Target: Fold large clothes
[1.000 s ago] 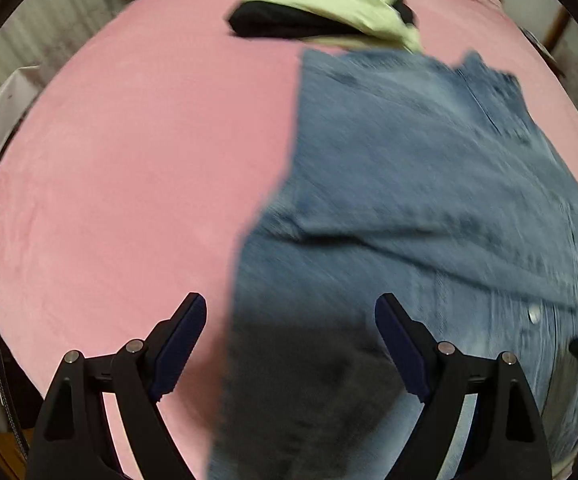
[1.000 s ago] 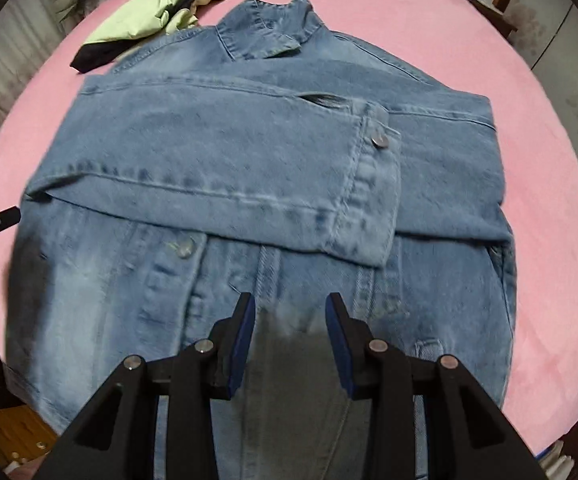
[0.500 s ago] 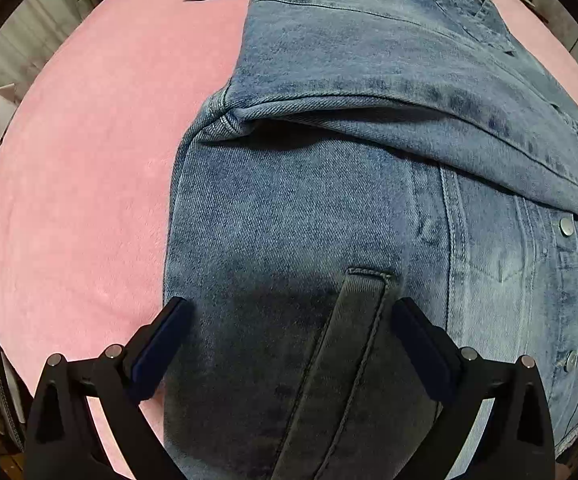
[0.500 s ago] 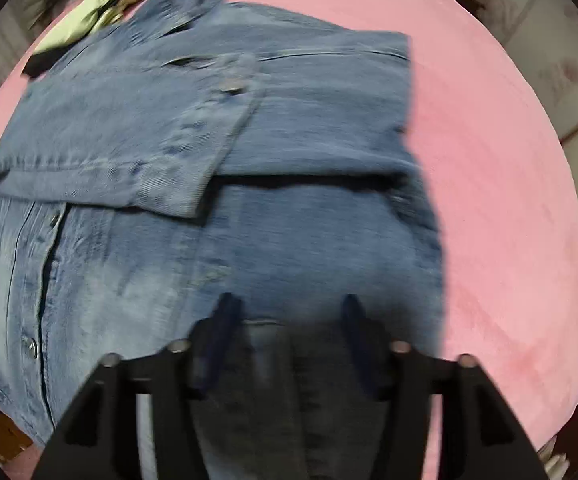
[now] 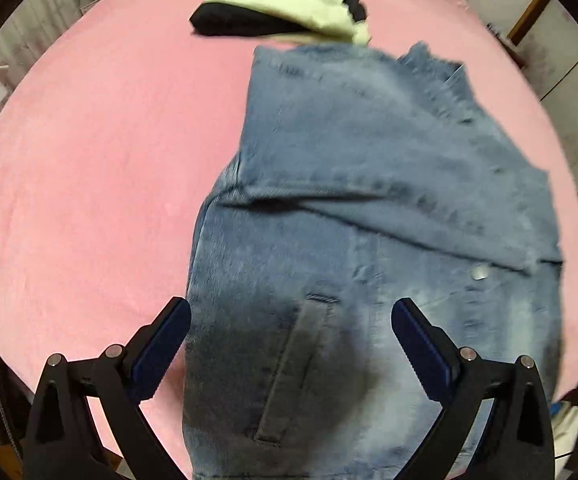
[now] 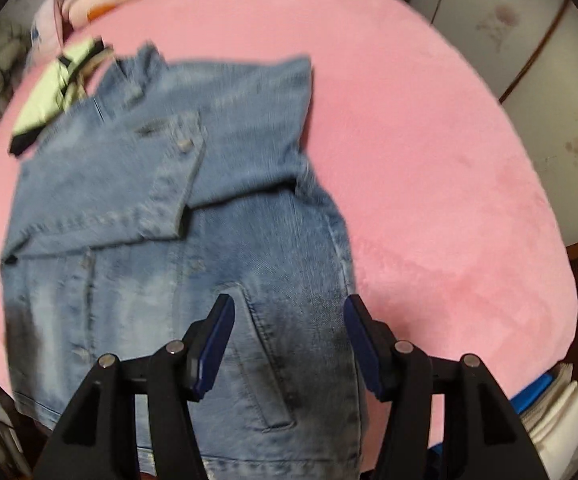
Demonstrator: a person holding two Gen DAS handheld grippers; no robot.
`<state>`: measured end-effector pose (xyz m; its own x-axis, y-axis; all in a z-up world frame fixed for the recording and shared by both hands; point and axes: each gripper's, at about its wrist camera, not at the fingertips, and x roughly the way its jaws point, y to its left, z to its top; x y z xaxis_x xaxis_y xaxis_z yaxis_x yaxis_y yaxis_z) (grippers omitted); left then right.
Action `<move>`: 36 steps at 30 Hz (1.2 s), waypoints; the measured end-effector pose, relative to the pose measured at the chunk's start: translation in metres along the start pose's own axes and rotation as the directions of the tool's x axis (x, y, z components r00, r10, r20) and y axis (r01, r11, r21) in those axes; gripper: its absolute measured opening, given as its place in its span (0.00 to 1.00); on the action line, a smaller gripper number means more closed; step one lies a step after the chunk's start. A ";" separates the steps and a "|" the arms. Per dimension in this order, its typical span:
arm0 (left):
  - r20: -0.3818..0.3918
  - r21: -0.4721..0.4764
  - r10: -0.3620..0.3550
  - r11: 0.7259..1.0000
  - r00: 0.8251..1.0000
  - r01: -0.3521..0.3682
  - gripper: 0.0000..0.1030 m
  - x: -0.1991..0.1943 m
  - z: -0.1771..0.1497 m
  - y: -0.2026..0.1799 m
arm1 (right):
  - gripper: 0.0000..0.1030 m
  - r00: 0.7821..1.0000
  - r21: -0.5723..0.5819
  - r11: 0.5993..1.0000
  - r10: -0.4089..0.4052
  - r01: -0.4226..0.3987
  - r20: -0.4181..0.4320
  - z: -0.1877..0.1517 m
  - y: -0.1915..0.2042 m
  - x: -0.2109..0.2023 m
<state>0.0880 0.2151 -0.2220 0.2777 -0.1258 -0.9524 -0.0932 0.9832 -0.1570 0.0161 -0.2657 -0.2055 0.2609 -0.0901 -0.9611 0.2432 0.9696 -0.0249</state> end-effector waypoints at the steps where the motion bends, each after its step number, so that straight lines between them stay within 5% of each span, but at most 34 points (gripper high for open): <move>1: 0.015 0.002 -0.015 1.000 1.000 0.015 0.98 -0.008 0.000 -0.003 | 0.54 0.999 0.017 1.000 0.007 -0.008 0.034 -0.001 0.001 -0.014; 6: 0.116 0.040 -0.046 0.998 0.992 0.042 0.98 -0.057 0.013 -0.010 | 0.54 0.971 0.080 0.997 0.001 -0.021 0.241 -0.006 0.005 -0.074; 11: 0.183 0.066 -0.053 0.997 0.982 0.042 0.98 -0.099 0.013 -0.007 | 0.54 0.916 0.079 0.995 0.024 -0.060 0.402 -0.020 0.008 -0.114; 15: 0.229 0.082 -0.041 0.996 0.973 0.022 0.98 -0.129 -0.003 0.004 | 0.56 0.892 0.021 0.995 0.081 -0.101 0.444 -0.040 0.020 -0.137; 21: 0.222 0.037 -0.073 0.997 0.972 0.066 0.98 -0.128 -0.034 0.027 | 0.56 0.913 -0.017 0.996 0.091 -0.092 0.399 -0.065 0.030 -0.144; 25: 0.191 0.003 -0.087 0.996 0.978 0.088 0.98 -0.111 -0.059 0.044 | 0.56 0.930 -0.022 1.000 0.028 -0.021 0.367 -0.081 0.034 -0.137; 36: 0.046 -0.075 -0.062 0.995 0.997 0.065 0.98 -0.045 -0.118 0.078 | 0.56 0.981 0.075 0.997 0.001 -0.016 0.196 -0.125 0.004 -0.072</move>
<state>-0.0444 0.2813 -0.2223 0.3265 -0.1801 -0.9279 -0.1459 0.9603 -0.2377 -0.1185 -0.2265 -0.1712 0.4392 -0.1318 -0.8887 0.3086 0.9511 0.0115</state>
